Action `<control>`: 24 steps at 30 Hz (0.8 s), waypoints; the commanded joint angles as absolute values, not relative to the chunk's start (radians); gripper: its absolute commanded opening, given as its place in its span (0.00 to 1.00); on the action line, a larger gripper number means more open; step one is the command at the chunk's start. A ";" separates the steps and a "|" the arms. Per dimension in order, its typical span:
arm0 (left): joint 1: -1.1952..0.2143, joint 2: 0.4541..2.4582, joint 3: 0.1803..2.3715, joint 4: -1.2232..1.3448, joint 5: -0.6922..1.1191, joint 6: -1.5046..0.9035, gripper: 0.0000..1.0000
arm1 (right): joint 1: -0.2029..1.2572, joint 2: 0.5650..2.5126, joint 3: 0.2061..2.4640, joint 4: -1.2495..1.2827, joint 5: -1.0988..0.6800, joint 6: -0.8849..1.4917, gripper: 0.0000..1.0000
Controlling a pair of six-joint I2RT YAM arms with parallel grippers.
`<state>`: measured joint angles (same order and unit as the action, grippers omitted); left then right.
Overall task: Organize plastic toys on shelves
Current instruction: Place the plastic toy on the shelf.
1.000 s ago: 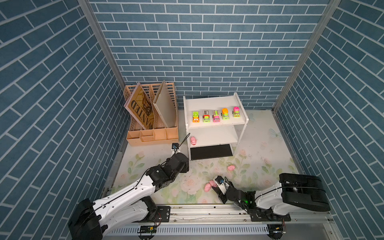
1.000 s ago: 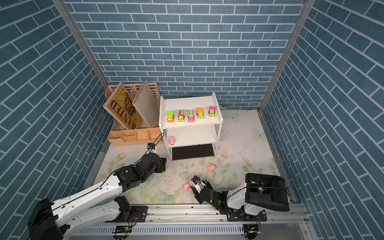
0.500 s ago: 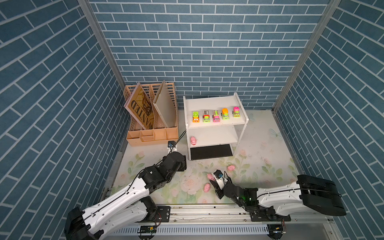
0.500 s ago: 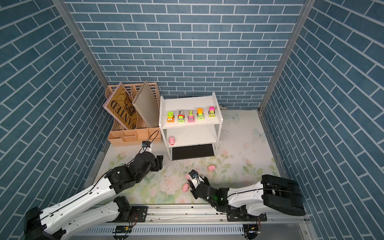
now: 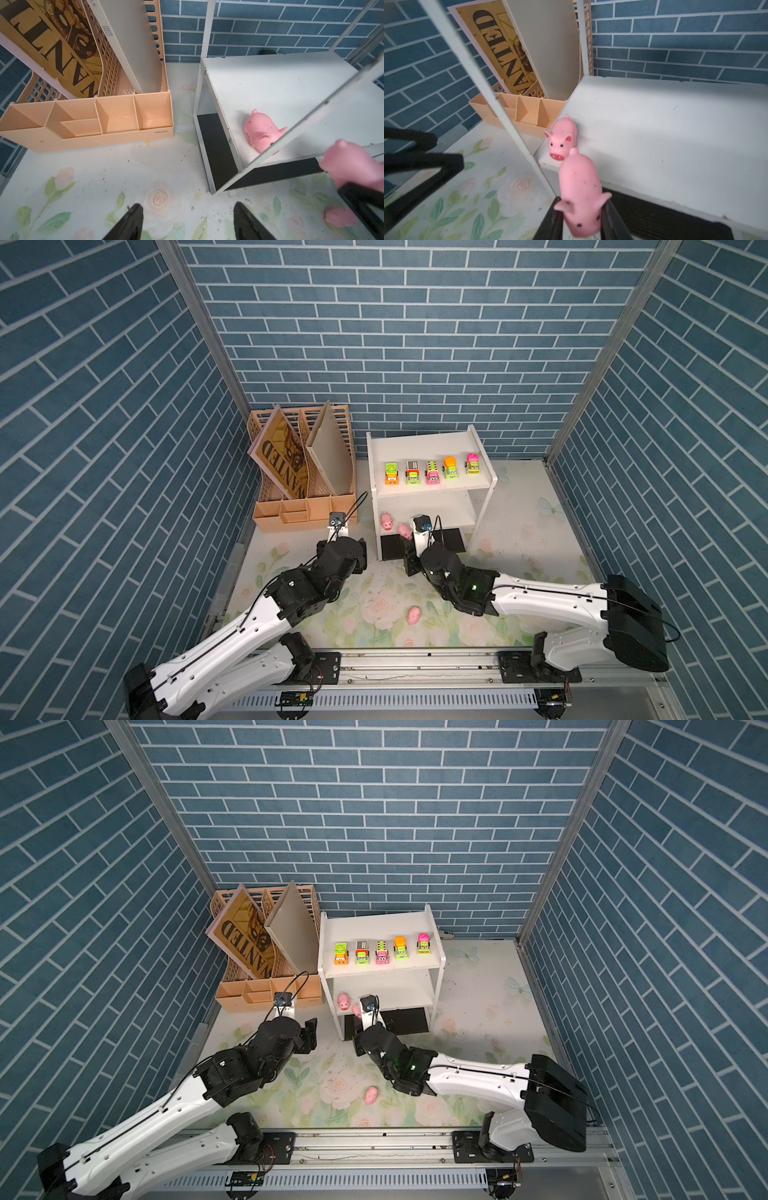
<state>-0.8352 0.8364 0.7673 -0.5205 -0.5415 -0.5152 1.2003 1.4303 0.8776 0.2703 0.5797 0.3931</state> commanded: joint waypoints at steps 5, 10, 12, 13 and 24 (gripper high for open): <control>-0.828 0.793 0.745 -0.515 -0.547 -0.495 0.72 | 1.140 1.531 0.979 0.159 0.611 0.379 0.31; -0.829 0.780 0.741 -0.511 -0.530 -0.491 0.73 | 1.116 1.569 1.015 0.116 0.608 0.395 0.31; -0.828 0.778 0.741 -0.509 -0.527 -0.493 0.72 | 1.110 1.576 1.021 0.102 0.619 0.413 0.32; -0.828 0.776 0.741 -0.510 -0.527 -0.493 0.73 | 1.104 1.583 1.026 0.087 0.618 0.424 0.32; -0.828 0.766 0.738 -0.502 -0.512 -0.489 0.73 | 1.100 1.546 0.990 0.165 0.388 0.397 0.46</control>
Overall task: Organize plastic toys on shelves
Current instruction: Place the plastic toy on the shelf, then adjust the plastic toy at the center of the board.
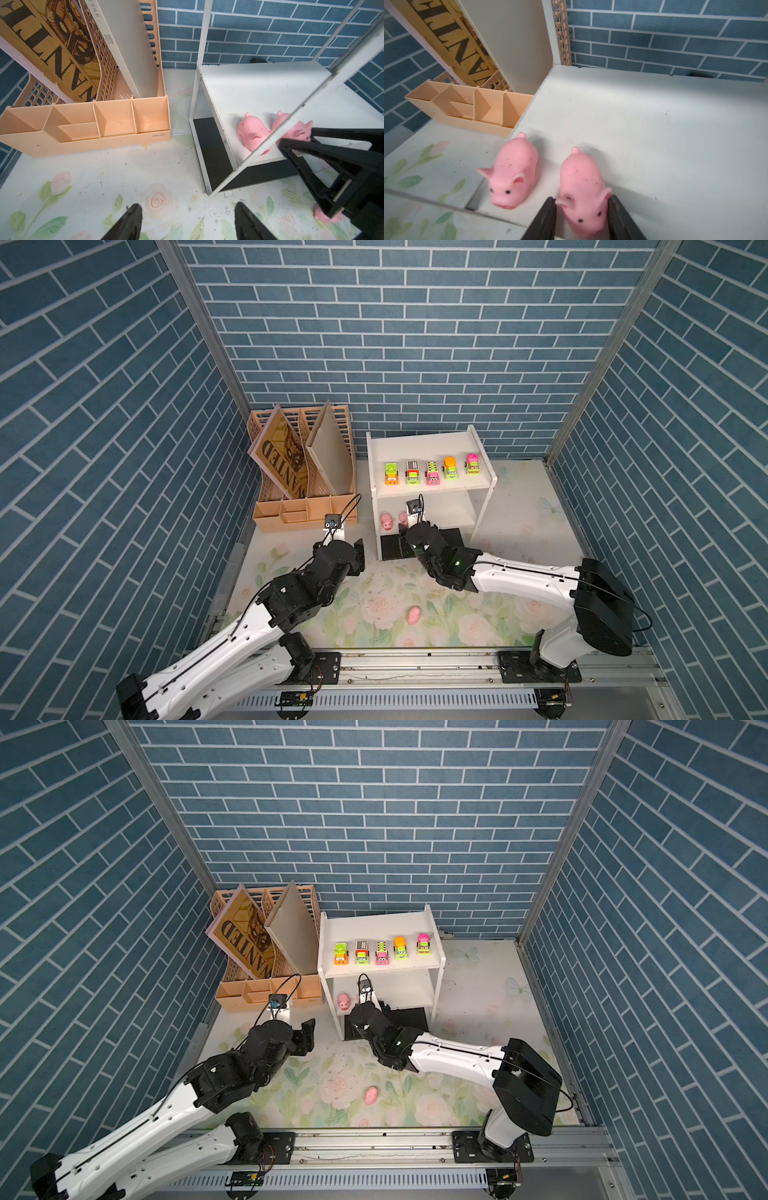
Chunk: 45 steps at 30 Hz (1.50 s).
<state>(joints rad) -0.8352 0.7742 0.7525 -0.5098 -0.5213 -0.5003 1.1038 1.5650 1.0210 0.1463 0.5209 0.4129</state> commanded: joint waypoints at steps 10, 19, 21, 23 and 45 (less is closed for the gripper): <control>-0.828 0.767 0.736 -0.502 -0.508 -0.488 0.73 | 1.105 1.409 0.916 0.172 0.397 0.399 0.49; -0.828 0.775 0.735 -0.497 -0.512 -0.490 0.73 | 1.184 1.198 0.765 0.045 0.368 0.458 0.49; -0.828 0.775 0.735 -0.496 -0.513 -0.490 0.73 | 1.204 1.186 0.740 0.031 0.354 0.472 0.49; -0.828 0.779 0.736 -0.498 -0.515 -0.489 0.73 | 1.238 1.182 0.715 0.018 0.361 0.496 0.48; -0.828 0.819 0.733 -0.491 -0.484 -0.484 0.73 | 1.493 1.391 0.566 -0.202 0.434 0.992 0.45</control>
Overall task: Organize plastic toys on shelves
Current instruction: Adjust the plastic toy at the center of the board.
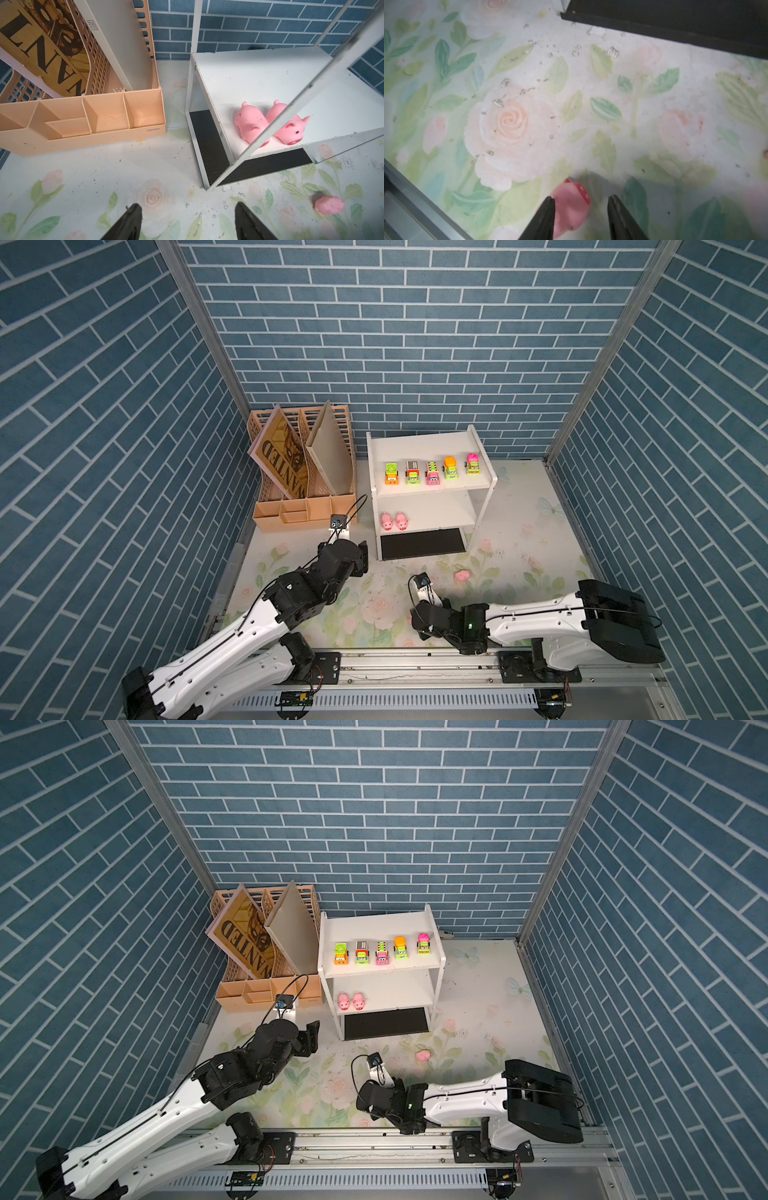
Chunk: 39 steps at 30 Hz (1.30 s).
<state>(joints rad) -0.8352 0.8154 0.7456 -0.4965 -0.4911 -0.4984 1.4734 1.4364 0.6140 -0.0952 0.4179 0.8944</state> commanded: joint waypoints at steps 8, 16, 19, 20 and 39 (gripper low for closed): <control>-0.831 0.839 0.732 -0.486 -0.457 -0.476 0.73 | 1.560 1.223 0.497 -0.410 0.454 1.131 0.45; -0.831 0.849 0.733 -0.491 -0.460 -0.478 0.73 | 1.560 1.318 0.618 -0.358 0.477 1.073 0.44; -0.831 0.851 0.733 -0.488 -0.459 -0.477 0.73 | 1.564 1.340 0.629 -0.363 0.461 1.068 0.44; -0.831 0.853 0.733 -0.488 -0.457 -0.476 0.73 | 1.567 1.342 0.631 -0.378 0.461 1.071 0.44; -0.831 0.859 0.733 -0.484 -0.442 -0.471 0.73 | 1.550 1.338 0.602 -0.253 0.427 1.000 0.47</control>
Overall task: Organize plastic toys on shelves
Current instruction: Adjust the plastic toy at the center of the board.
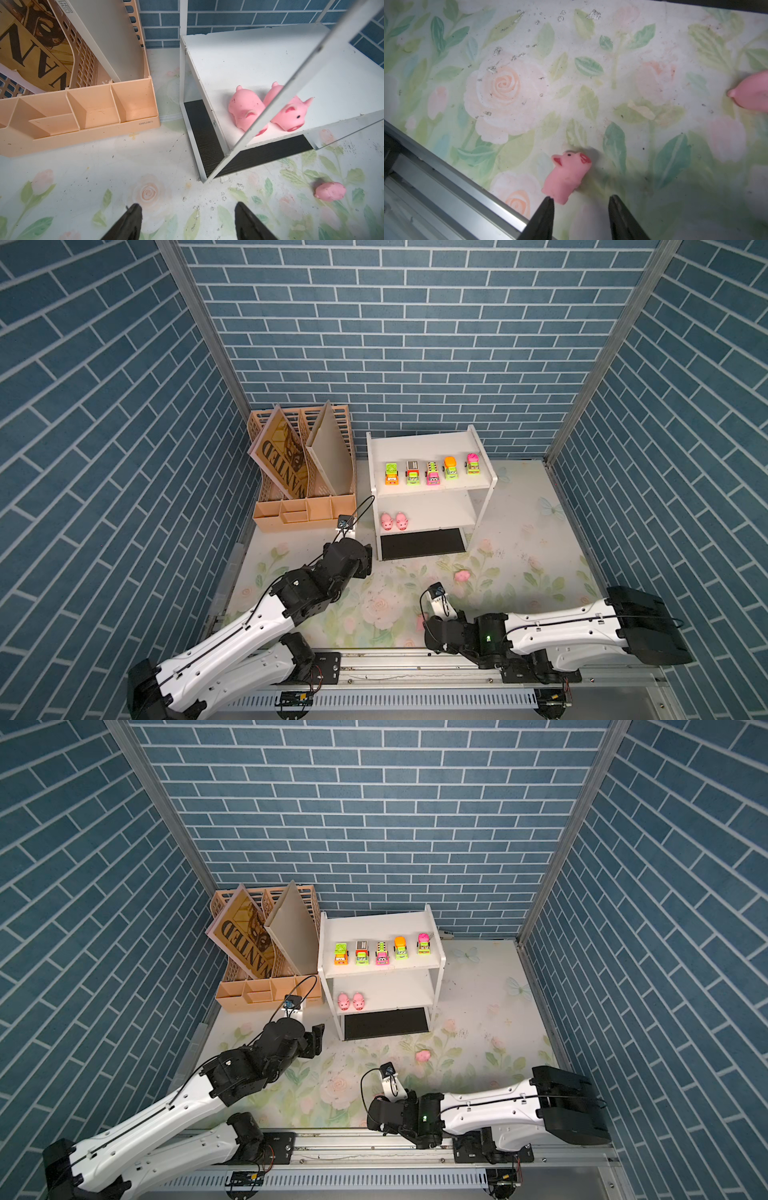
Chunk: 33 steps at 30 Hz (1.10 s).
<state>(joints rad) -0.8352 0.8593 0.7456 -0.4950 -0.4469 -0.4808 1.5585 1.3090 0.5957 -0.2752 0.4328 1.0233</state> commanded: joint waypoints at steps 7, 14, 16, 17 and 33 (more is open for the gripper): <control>-0.831 0.865 0.733 -0.482 -0.434 -0.469 0.73 | 1.544 1.306 0.546 -0.389 0.412 1.085 0.46; -0.831 0.867 0.732 -0.480 -0.429 -0.466 0.73 | 1.543 1.249 0.502 -0.420 0.373 1.050 0.47; -0.831 0.865 0.732 -0.482 -0.429 -0.468 0.73 | 1.543 1.274 0.509 -0.392 0.365 1.020 0.47; -0.831 0.864 0.732 -0.482 -0.430 -0.469 0.73 | 1.543 1.290 0.512 -0.373 0.358 1.001 0.48; -0.831 0.868 0.733 -0.482 -0.429 -0.467 0.73 | 1.535 1.369 0.681 -0.463 0.423 0.998 0.51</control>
